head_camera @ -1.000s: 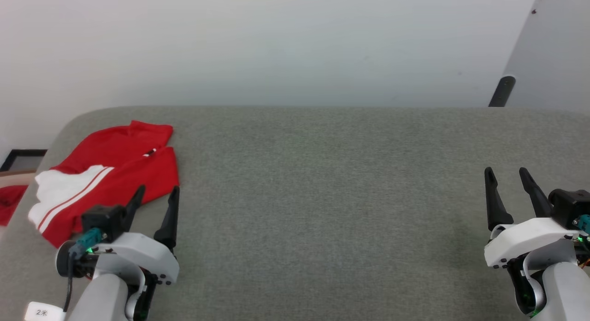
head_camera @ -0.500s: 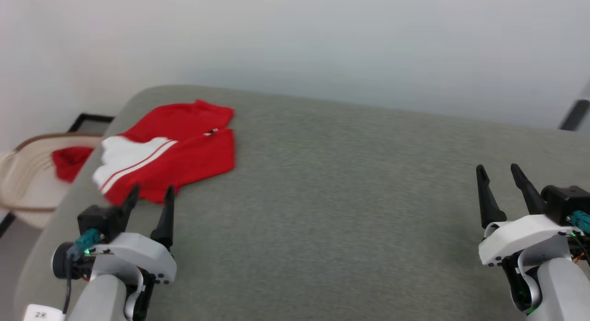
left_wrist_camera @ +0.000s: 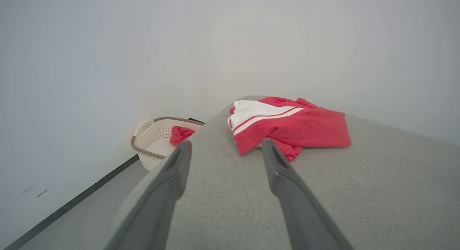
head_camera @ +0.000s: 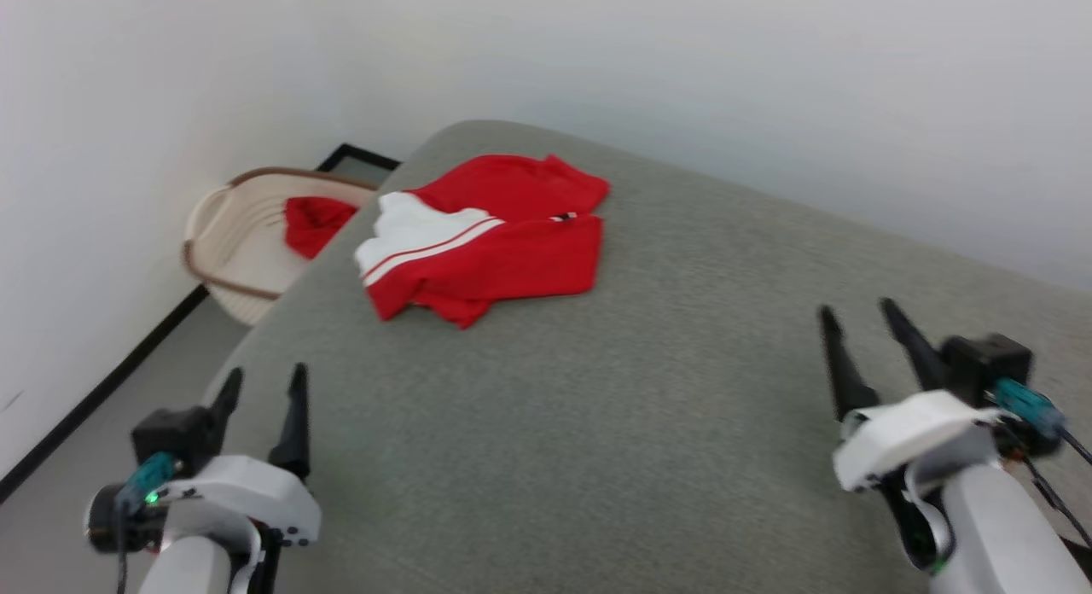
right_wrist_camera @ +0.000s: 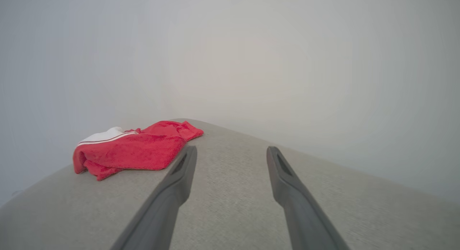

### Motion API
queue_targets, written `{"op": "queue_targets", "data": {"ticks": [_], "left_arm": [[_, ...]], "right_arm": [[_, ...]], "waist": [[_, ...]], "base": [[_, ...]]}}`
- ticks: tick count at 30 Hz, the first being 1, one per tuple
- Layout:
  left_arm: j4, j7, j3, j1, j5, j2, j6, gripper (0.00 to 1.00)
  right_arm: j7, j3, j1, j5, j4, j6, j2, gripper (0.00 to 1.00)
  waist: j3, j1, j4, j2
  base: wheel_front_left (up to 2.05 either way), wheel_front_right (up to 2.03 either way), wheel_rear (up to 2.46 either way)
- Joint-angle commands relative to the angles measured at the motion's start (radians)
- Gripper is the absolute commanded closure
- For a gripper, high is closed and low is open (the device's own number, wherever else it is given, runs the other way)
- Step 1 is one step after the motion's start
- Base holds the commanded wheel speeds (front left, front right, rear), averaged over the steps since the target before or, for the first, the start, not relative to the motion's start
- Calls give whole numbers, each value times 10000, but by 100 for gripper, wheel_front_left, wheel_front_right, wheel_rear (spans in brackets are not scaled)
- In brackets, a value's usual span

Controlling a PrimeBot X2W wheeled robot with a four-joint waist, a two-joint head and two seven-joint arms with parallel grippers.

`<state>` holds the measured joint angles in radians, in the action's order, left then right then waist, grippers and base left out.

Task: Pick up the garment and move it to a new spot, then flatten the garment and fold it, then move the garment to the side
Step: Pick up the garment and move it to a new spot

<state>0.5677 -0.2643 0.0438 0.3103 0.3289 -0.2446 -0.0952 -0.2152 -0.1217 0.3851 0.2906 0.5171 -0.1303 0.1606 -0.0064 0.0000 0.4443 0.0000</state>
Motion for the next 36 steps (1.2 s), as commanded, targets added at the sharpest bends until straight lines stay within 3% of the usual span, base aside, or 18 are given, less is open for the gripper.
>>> {"op": "queue_targets", "data": {"ticks": [1, 9, 18, 28, 34, 36], "left_arm": [[-72, 2, -125, -176, 40, -5, 78, 0], [-966, 2, -953, -842, 24, 251, 328, 0], [-1498, 2, -1456, -1287, -141, 500, 261, 0], [-813, 29, -662, -245, -303, 355, -216, 0], [-182, 48, -218, 1336, 151, -313, -358, 0], [78, 41, 0, 1977, 153, -778, -355, 0]], "right_arm": [[13, -199, 282, 27, 19, -8, -80, 0], [-29, -1529, 1201, 426, 683, -4, -191, 0], [-270, -2420, 1926, 880, 1521, -4, -154, 0], [-486, -2143, 1290, 951, 1384, -4, 169, 0], [-493, -2488, 1174, 617, 479, -4, 35, 0], [-465, -2622, 1305, 474, 219, -3, -54, 0]], "waist": [[174, 0, 815, 0], [503, 0, 1016, 0], [653, 0, 1087, 0], [685, 0, 884, 0], [1474, 0, -590, 0], [1826, 0, -1156, 0]], "base": [[0, 0, 0], [0, 0, 0], [0, 0, 0], [0, 0, 0], [0, 0, 0], [0, 0, 0]]}}
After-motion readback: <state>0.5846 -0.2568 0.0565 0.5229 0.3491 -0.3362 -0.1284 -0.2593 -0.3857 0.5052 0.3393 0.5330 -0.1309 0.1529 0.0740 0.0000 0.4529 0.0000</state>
